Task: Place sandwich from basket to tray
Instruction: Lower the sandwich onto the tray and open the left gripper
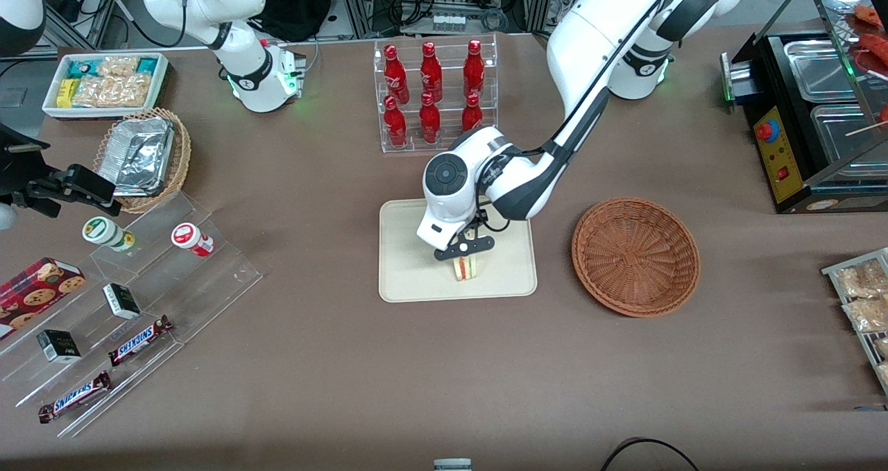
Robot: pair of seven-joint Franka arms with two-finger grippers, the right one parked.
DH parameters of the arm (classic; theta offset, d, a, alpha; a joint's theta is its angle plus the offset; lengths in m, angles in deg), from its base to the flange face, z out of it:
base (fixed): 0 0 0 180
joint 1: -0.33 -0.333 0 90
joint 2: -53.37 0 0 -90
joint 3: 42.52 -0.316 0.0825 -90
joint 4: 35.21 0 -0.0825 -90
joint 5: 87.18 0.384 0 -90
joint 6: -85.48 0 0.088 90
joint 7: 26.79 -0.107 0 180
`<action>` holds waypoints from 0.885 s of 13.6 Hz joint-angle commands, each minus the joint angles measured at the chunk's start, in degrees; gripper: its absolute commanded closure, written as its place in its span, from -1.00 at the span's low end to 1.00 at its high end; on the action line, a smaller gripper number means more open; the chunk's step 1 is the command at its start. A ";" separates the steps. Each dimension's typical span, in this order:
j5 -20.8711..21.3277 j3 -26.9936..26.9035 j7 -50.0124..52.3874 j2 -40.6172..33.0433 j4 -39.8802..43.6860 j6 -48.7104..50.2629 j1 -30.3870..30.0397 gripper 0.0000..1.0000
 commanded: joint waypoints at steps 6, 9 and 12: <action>0.43 -0.64 0.42 -7.49 1.48 7.31 0.01 -1.00; 0.17 -0.47 -0.20 -10.74 1.31 13.20 -2.79 -1.00; 0.17 -0.90 -3.97 -13.12 1.31 19.61 -5.96 -1.00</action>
